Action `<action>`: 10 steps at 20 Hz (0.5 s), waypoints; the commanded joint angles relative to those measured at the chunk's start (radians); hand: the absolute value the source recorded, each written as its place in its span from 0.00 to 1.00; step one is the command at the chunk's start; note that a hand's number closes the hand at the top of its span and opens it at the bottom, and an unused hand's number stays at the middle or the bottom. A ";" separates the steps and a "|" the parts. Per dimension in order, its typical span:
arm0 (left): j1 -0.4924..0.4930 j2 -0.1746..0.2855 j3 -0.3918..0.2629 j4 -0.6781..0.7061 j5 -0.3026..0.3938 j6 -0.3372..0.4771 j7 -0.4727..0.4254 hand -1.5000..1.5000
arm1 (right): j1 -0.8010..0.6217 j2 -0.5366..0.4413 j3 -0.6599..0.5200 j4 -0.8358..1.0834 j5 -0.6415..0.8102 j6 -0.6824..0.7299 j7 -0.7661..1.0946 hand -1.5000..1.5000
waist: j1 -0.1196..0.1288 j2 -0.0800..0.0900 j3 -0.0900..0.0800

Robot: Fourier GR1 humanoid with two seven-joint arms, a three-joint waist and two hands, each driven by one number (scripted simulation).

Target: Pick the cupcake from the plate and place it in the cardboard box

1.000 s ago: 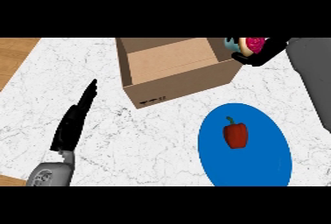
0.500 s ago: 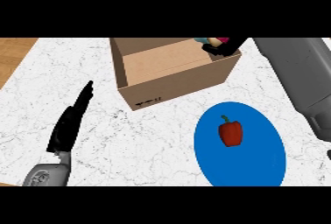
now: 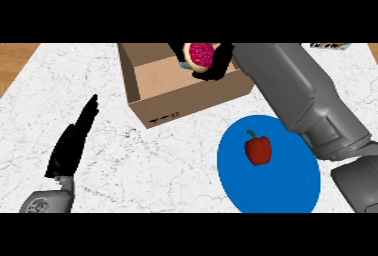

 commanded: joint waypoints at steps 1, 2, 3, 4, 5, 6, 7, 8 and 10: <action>-0.012 -0.026 -0.025 -0.007 -0.029 0.027 0.029 0.50 | -0.038 0.093 0.037 0.097 0.043 0.002 -0.055 1.00 | -0.010 0.000 0.000; 0.022 -0.008 0.005 0.004 0.004 0.007 -0.013 0.50 | -0.033 0.092 0.053 0.115 0.059 -0.003 -0.072 1.00 | -0.004 0.002 0.000; 0.027 0.003 0.001 0.001 -0.003 -0.002 -0.007 0.50 | -0.035 0.130 0.070 0.131 0.075 -0.012 -0.046 1.00 | -0.013 -0.003 0.000; -0.001 -0.003 -0.001 -0.022 -0.010 0.011 0.014 0.50 | -0.042 0.132 0.064 0.162 0.080 -0.044 -0.041 1.00 | -0.010 0.000 0.000; -0.010 -0.015 0.000 0.017 -0.019 0.027 -0.002 0.50 | -0.042 0.176 0.048 0.186 0.062 -0.050 -0.001 1.00 | -0.019 -0.001 0.000; -0.017 0.003 0.019 -0.004 -0.006 0.017 0.028 0.50 | -0.028 0.177 0.059 0.209 0.071 -0.038 -0.005 0.00 | -0.013 0.000 0.000; -0.007 0.023 0.033 0.032 0.013 -0.012 -0.018 0.50 | -0.065 0.178 0.043 0.229 0.060 -0.008 0.013 0.00 | -0.015 0.001 -0.001; 0.013 -0.016 -0.011 -0.022 -0.016 0.016 0.023 0.50 | -0.049 0.179 0.057 0.234 0.062 -0.033 0.013 0.00 | 0.003 0.001 0.000; 0.008 -0.033 -0.030 0.020 -0.040 0.034 -0.021 0.50 | -0.060 0.180 0.049 0.241 0.049 -0.029 -0.008 0.00 | -0.002 0.003 -0.001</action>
